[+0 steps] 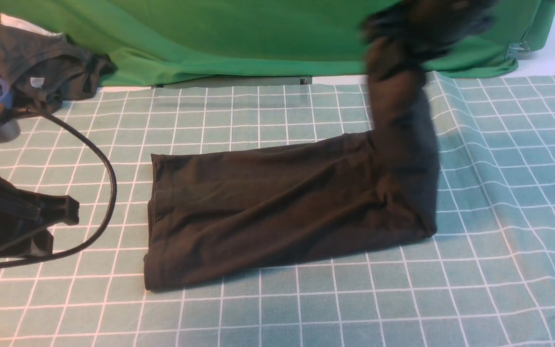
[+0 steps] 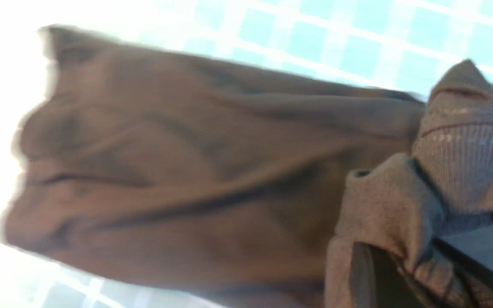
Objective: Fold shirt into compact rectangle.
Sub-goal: 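Fold the right end of the dark garment over onto its left end with the right gripper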
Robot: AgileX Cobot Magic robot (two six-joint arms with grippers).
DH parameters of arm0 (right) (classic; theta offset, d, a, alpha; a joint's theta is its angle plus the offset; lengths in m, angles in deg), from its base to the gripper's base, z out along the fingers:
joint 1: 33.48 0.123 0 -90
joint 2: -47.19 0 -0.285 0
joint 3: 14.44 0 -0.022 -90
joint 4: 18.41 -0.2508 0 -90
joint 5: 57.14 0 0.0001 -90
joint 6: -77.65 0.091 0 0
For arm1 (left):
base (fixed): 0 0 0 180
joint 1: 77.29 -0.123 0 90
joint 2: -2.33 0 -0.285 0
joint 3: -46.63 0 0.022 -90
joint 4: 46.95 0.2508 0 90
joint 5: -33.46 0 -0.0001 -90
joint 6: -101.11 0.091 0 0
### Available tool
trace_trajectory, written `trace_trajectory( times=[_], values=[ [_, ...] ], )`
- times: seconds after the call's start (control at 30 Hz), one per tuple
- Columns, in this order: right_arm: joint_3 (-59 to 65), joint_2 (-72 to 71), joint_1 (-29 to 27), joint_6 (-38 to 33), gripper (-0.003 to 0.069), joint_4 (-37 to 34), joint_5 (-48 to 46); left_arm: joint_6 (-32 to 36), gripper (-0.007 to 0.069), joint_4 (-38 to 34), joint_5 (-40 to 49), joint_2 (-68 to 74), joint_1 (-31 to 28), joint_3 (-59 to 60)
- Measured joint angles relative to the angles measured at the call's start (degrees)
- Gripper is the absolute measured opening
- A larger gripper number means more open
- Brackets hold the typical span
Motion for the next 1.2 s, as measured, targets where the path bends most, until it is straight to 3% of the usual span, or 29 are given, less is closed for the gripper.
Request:
trace_trajectory(
  times=[0.07, 0.3, 0.7, 0.8, 1.13, 1.2],
  values=[
    [-0.57, 2.38, 4.76, 0.56, 0.0075, -1.55, 2.58, 0.0, 0.0007, -0.24, 0.0, 0.0, 0.0, 0.0],
    [-2.93, 9.55, 11.97, 1.08, 0.0075, -4.67, 8.96, 0.0, 0.0007, -0.12, -0.94, -0.16, 0.0, 0.0],
    [-3.65, 10.2, 9.74, 0.56, 0.0075, -5.27, 10.4, -1.1, 0.0007, -0.8, -5.15, 0.15, -7.89, 0.0],
    [-3.65, 10.89, 10.24, 0.56, 0.0075, -9.15, 13.86, -0.29, 0.0007, -2.13, -5.33, 0.15, -10.04, 0.0],
    [-3.65, 17.93, 17.3, 0.56, 0.0077, -12.79, 22.64, 1.69, 0.0007, -5.33, -5.77, 0.15, -10.47, 0.0],
    [-3.65, 19.57, 19.22, 0.56, 0.0106, -13.5, 24.86, 1.81, 0.0007, -5.33, -5.77, 0.15, -10.47, 0.0]
  ],
)
